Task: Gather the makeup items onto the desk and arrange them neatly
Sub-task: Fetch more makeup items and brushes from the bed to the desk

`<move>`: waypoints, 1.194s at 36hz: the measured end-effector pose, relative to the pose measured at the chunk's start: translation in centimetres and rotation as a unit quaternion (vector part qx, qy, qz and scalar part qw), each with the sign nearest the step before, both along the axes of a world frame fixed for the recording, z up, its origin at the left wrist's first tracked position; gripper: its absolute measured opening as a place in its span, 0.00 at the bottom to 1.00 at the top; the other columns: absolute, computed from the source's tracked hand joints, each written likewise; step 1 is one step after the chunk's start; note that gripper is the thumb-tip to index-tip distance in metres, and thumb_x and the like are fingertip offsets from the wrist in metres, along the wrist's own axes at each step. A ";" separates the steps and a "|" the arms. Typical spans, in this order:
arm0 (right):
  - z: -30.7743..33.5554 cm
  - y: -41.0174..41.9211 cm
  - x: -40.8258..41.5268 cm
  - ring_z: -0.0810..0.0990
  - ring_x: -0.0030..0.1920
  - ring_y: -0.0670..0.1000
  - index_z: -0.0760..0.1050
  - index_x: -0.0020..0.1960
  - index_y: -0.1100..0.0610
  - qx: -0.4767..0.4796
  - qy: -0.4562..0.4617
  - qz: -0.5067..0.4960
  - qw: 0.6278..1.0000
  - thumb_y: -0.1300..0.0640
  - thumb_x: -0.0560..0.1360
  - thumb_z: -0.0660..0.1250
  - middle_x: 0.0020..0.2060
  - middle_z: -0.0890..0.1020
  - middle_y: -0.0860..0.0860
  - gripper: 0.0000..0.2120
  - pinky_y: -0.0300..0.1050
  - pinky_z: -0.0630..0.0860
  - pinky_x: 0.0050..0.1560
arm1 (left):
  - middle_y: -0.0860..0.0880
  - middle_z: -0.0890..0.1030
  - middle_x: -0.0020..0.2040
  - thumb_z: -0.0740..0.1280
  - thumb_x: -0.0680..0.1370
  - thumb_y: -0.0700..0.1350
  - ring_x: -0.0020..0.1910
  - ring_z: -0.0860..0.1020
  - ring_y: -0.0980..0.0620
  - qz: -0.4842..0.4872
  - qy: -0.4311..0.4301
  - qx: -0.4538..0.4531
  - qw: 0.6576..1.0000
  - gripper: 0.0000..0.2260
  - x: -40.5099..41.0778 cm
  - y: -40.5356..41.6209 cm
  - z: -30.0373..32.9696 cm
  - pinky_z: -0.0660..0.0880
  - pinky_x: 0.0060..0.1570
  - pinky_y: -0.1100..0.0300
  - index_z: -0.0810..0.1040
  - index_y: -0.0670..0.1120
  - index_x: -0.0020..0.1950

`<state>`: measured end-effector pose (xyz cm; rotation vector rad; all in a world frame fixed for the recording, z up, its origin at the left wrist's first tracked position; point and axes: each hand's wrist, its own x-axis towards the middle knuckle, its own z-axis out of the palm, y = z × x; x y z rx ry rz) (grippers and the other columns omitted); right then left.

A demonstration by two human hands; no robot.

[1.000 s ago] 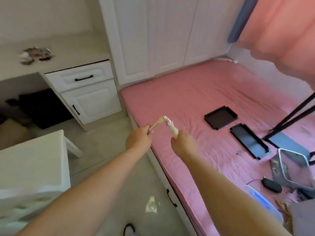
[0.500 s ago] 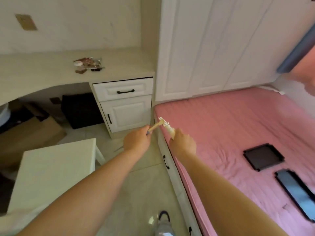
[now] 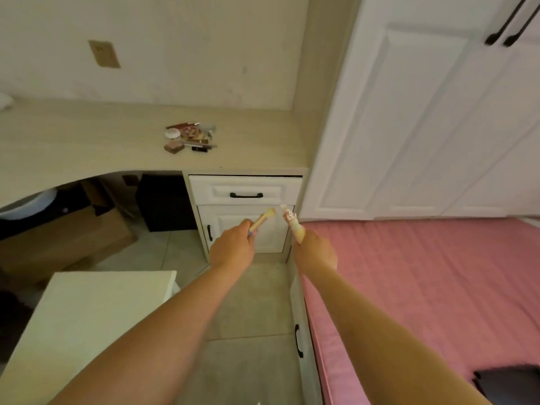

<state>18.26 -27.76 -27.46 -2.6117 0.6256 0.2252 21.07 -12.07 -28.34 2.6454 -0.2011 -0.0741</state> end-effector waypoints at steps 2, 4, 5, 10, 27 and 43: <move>-0.2 0.2 2.2 0.74 0.42 0.54 0.71 0.60 0.55 -0.002 -0.001 0.016 1.000 0.56 0.77 0.57 0.48 0.78 0.53 0.13 0.45 0.69 0.38 | 0.49 0.77 0.38 0.54 0.82 0.50 0.35 0.76 0.47 0.014 0.007 -0.003 1.000 0.10 1.8 0.1 -0.3 0.69 0.30 0.56 0.72 0.48 0.55; -0.2 0.5 4.4 0.75 0.43 0.55 0.71 0.59 0.56 -0.001 0.004 0.027 1.000 0.57 0.76 0.57 0.48 0.78 0.54 0.13 0.45 0.68 0.38 | 0.50 0.75 0.36 0.54 0.82 0.50 0.33 0.74 0.48 0.029 0.011 -0.017 0.999 0.10 3.9 0.3 -0.5 0.66 0.29 0.58 0.72 0.47 0.55; -0.2 0.6 5.6 0.76 0.44 0.56 0.70 0.58 0.57 0.000 0.007 0.028 1.000 0.57 0.76 0.56 0.48 0.78 0.54 0.12 0.45 0.68 0.38 | 0.51 0.74 0.35 0.54 0.82 0.50 0.32 0.74 0.49 0.037 0.013 -0.025 0.999 0.11 4.9 0.5 -0.6 0.64 0.28 0.58 0.72 0.47 0.55; -0.3 2.5 11.0 0.74 0.41 0.54 0.70 0.55 0.59 0.022 0.017 0.024 0.999 0.57 0.77 0.57 0.43 0.76 0.53 0.09 0.45 0.71 0.40 | 0.49 0.76 0.38 0.53 0.82 0.50 0.34 0.76 0.47 0.056 0.030 -0.044 0.997 0.10 10.4 2.3 -0.9 0.67 0.29 0.58 0.72 0.48 0.54; -1.9 9.8 30.0 0.73 0.42 0.55 0.68 0.58 0.56 0.085 0.018 0.034 0.996 0.46 0.78 0.59 0.47 0.77 0.54 0.16 0.45 0.69 0.41 | 0.49 0.73 0.36 0.53 0.82 0.50 0.33 0.73 0.51 0.066 0.055 0.006 0.996 0.13 29.2 10.0 -1.9 0.65 0.27 0.62 0.71 0.45 0.58; -5.5 11.1 48.2 0.75 0.43 0.54 0.67 0.59 0.57 0.078 0.086 0.163 0.980 0.40 0.78 0.57 0.45 0.77 0.53 0.21 0.44 0.70 0.42 | 0.50 0.73 0.36 0.54 0.82 0.51 0.35 0.75 0.50 0.172 0.185 0.004 0.967 0.10 43.4 12.5 -6.7 0.70 0.34 0.58 0.70 0.46 0.52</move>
